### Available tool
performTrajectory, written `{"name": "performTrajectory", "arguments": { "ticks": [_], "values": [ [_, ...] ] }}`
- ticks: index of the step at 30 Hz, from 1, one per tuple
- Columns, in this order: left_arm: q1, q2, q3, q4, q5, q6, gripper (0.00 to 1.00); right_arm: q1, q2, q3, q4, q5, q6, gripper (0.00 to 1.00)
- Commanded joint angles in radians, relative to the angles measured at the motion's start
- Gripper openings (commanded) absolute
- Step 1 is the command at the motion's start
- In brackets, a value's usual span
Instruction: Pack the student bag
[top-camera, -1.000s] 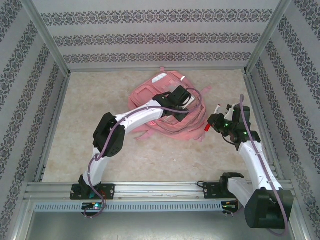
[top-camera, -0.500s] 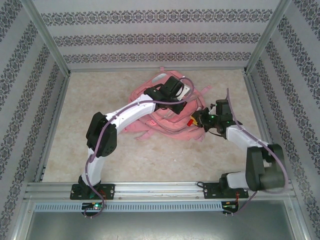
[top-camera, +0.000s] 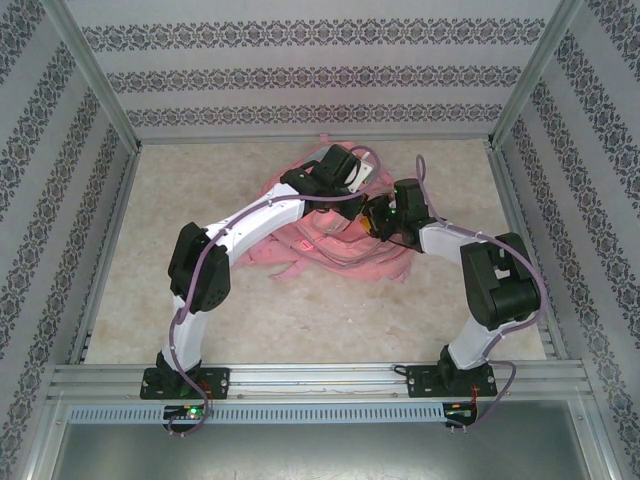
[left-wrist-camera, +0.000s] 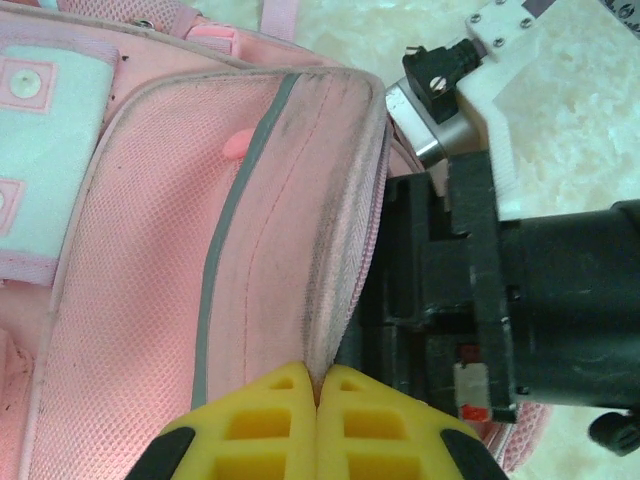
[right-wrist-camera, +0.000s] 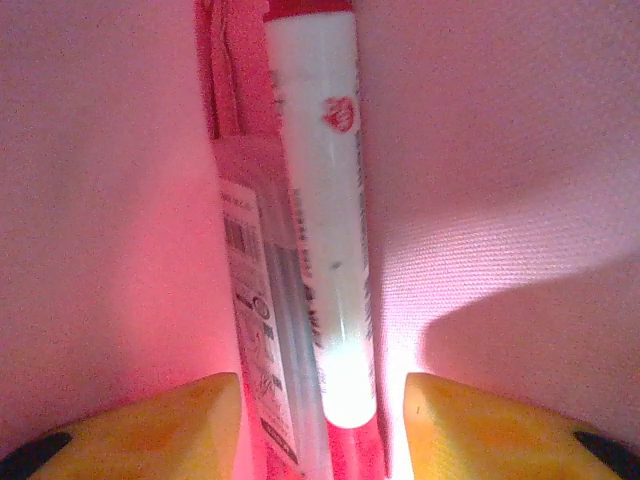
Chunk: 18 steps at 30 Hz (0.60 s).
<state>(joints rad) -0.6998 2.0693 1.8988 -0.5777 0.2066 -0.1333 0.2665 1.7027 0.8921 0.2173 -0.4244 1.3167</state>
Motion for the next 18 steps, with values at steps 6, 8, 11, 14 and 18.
{"name": "performTrajectory", "arguments": {
  "ticks": [6,8,11,14,18],
  "values": [
    [0.014,-0.045,0.015,0.065,0.087,-0.01,0.0,-0.007,-0.123,-0.032,-0.099,0.061,-0.056,0.48],
    [0.019,-0.038,0.008,0.072,0.223,0.057,0.09,-0.02,-0.201,-0.066,-0.143,0.059,-0.094,0.5],
    [0.034,-0.03,0.013,0.033,0.304,0.153,0.31,-0.058,-0.339,-0.117,-0.26,0.08,-0.169,0.52],
    [0.066,-0.041,0.014,0.034,0.278,0.159,0.38,-0.123,-0.456,-0.158,-0.395,0.085,-0.251,0.53],
    [0.108,-0.048,0.013,0.052,0.279,0.203,0.47,-0.212,-0.538,-0.194,-0.494,0.05,-0.323,0.53]
  ]
}}
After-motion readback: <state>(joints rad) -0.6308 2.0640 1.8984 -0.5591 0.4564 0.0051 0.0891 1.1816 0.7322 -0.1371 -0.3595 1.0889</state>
